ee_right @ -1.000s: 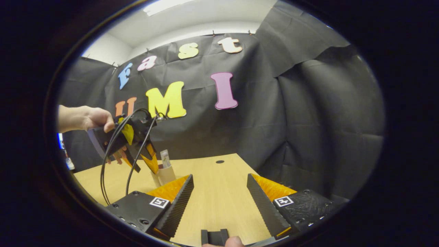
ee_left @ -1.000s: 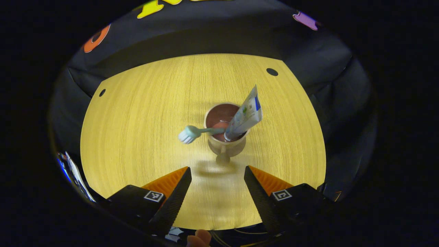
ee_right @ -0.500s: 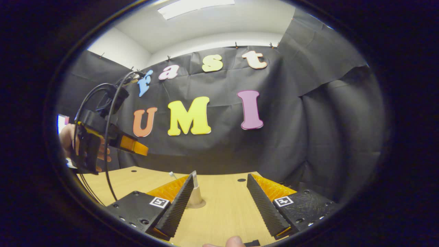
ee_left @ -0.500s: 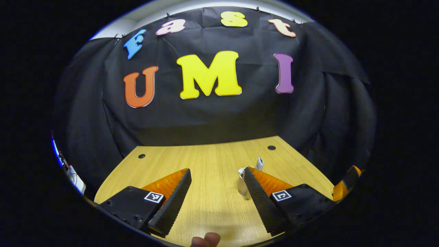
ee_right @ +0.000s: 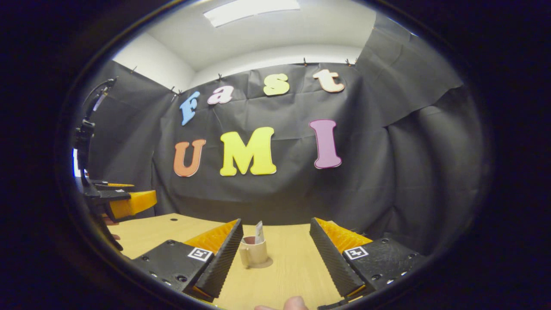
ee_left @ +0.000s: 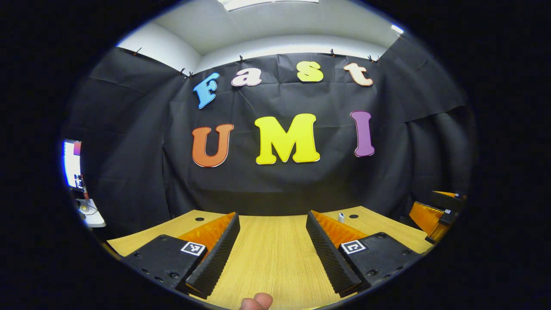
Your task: Put the toothbrush and toothpaste on the desktop into the cup, then pick up the cup and place it on the coaster on the desktop.
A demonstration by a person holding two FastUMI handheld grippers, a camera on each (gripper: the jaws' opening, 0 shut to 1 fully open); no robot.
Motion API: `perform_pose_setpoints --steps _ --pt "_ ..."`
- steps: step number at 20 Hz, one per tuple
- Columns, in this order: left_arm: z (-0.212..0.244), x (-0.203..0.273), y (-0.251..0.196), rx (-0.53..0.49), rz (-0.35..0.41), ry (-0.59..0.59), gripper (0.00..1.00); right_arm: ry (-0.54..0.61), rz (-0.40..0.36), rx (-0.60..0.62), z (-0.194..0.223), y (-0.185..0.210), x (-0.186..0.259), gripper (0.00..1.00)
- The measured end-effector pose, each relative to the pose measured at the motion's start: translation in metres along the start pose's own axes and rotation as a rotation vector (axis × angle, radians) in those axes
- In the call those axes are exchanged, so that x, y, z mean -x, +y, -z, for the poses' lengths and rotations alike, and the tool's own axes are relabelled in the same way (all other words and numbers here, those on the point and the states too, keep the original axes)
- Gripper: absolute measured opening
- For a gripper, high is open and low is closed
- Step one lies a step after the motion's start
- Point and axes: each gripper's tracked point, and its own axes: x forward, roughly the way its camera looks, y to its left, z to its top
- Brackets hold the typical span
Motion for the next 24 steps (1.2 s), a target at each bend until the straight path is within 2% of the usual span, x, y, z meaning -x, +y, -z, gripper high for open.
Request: perform_pose_setpoints --steps 4,6,7,8,9,24 --pt "0.024 0.015 -0.007 0.005 0.015 0.028 0.98 -0.004 0.003 0.020 0.000 0.007 0.001 0.95" --pt "0.025 0.015 -0.003 -0.006 0.005 0.023 0.99 -0.007 0.010 0.036 0.000 0.008 0.000 0.91" --pt "0.024 0.015 -0.001 -0.006 -0.003 0.018 0.99 -0.007 0.016 0.039 0.000 0.008 0.000 0.95" --pt "0.024 0.016 -0.001 -0.002 -0.006 0.013 0.99 -0.006 0.023 0.032 0.000 0.008 0.000 0.91" --pt "0.025 0.016 -0.003 0.001 -0.003 0.008 0.99 -0.004 0.025 0.023 0.000 0.008 0.001 0.95" --pt "0.024 0.015 -0.008 -0.029 -0.012 -0.009 0.99 0.004 0.045 0.011 0.001 0.008 -0.006 0.95"
